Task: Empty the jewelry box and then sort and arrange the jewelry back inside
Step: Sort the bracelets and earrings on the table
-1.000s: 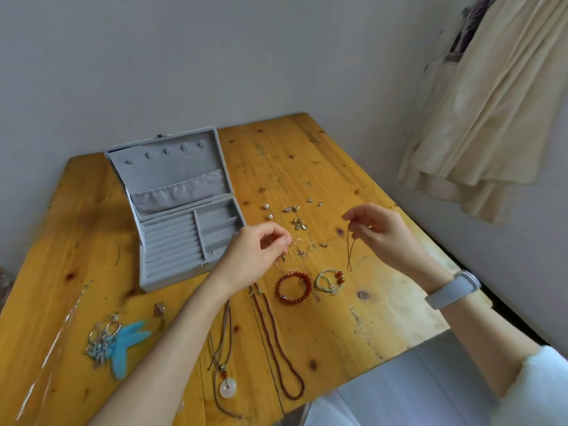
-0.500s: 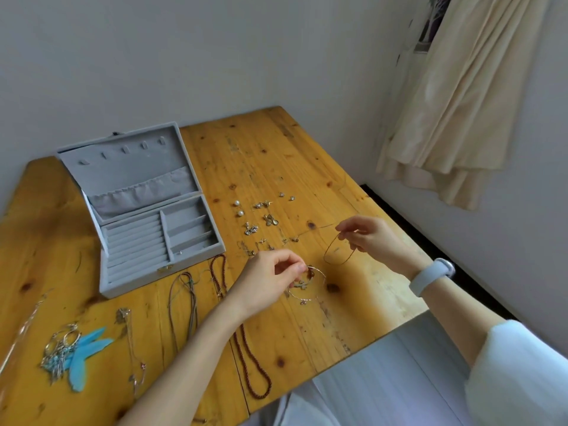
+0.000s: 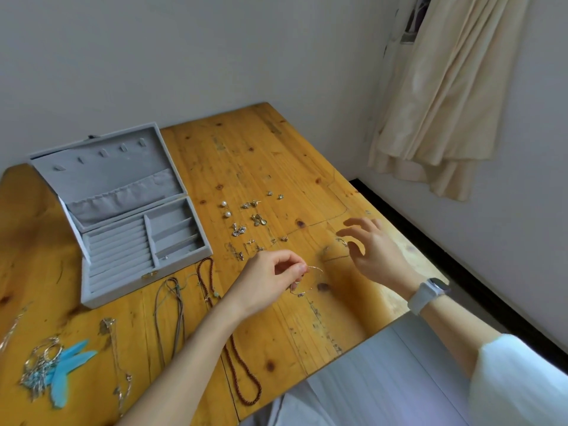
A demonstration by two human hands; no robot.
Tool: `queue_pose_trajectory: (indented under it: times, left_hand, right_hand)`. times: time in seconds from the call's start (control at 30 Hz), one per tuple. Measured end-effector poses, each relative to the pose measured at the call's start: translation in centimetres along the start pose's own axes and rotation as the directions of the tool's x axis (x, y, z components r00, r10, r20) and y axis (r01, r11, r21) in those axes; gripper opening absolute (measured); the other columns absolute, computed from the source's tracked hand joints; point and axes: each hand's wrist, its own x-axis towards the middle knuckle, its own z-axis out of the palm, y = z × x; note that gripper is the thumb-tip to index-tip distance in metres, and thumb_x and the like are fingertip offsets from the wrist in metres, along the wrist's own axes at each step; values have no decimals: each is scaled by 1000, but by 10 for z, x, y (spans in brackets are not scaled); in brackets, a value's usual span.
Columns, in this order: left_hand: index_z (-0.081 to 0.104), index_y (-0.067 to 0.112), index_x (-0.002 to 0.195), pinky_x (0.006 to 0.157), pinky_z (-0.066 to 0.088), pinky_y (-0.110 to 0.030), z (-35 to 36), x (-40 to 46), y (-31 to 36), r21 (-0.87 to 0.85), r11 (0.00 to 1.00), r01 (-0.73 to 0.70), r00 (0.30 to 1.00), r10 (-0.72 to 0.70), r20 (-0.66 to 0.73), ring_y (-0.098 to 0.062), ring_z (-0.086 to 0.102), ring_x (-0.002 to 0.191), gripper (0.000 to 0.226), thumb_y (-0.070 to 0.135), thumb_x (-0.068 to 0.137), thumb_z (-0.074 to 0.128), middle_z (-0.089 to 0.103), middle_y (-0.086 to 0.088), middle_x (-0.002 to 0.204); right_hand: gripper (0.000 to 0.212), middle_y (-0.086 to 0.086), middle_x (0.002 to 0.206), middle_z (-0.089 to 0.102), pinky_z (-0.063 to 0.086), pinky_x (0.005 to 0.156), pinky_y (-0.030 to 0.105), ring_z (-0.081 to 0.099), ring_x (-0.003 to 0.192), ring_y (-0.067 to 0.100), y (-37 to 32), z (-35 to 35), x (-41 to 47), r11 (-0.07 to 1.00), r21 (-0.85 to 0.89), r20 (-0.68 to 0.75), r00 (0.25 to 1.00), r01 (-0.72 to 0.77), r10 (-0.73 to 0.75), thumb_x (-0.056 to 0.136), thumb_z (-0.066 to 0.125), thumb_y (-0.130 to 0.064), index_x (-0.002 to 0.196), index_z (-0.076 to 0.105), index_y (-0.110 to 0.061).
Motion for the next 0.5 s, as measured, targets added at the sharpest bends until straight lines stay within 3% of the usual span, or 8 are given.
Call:
queue_pose_trajectory:
  times: [0.03, 0.1, 0.17, 0.27, 0.33, 0.5]
  left_hand:
    - [68, 11, 86, 71, 52, -29, 1, 2, 2, -27, 1000, -6, 1000, 6, -2, -15, 63, 70, 13, 18, 90, 57, 67, -5, 74]
    - [67, 9, 86, 70, 53, -32, 6, 5, 5, -127, 992, -4, 999, -1, -37, -17, 62, 68, 13, 15, 90, 57, 65, -8, 72]
    - [67, 8, 88, 65, 55, -28, 13, 9, 8, -264, 964, 23, 994, -50, -98, -15, 61, 67, 12, 13, 90, 56, 63, -6, 72]
    - [66, 8, 88, 62, 56, -26, 28, 15, 10, -408, 912, 46, 973, -134, -188, -12, 61, 65, 11, 12, 90, 55, 61, -3, 71]
    - [66, 10, 86, 60, 56, -26, 39, 19, 10, -415, 908, 61, 957, -172, -235, -10, 61, 64, 12, 11, 90, 55, 61, -3, 71]
    - [67, 14, 84, 71, 55, -35, 67, 49, 5, -164, 980, 113, 939, -159, -304, -14, 62, 74, 13, 21, 89, 58, 66, 2, 75]
  right_hand:
    - [27, 0, 121, 55, 41, 84, 20, 47, 108, 13, -8, -4, -6, 981, 193, 35, 999, -35, 29, 89, 48, -8, 109, 61, -19]
    - [25, -4, 110, 63, 43, 76, 12, 55, 95, 3, -23, -11, -18, 813, 555, 257, 966, -176, 33, 88, 49, -10, 106, 61, -22]
    - [17, -4, 98, 67, 45, 67, 11, 60, 82, 1, -33, -11, -31, 671, 691, 362, 932, -267, -2, 88, 53, -14, 102, 62, -20]
    - [10, 2, 74, 65, 43, 57, 15, 57, 61, 3, -35, -6, -42, 549, 776, 324, 943, -312, 78, 90, 53, -6, 87, 62, -9]
    - [13, 4, 66, 61, 42, 52, 15, 53, 53, 3, -30, -5, -44, 510, 798, 267, 947, -320, 177, 90, 51, -3, 82, 61, -5]
    - [10, 2, 65, 61, 42, 49, 13, 52, 49, 1, 5, -15, -33, 616, 705, 81, 903, -352, 423, 90, 52, -5, 95, 61, -6]
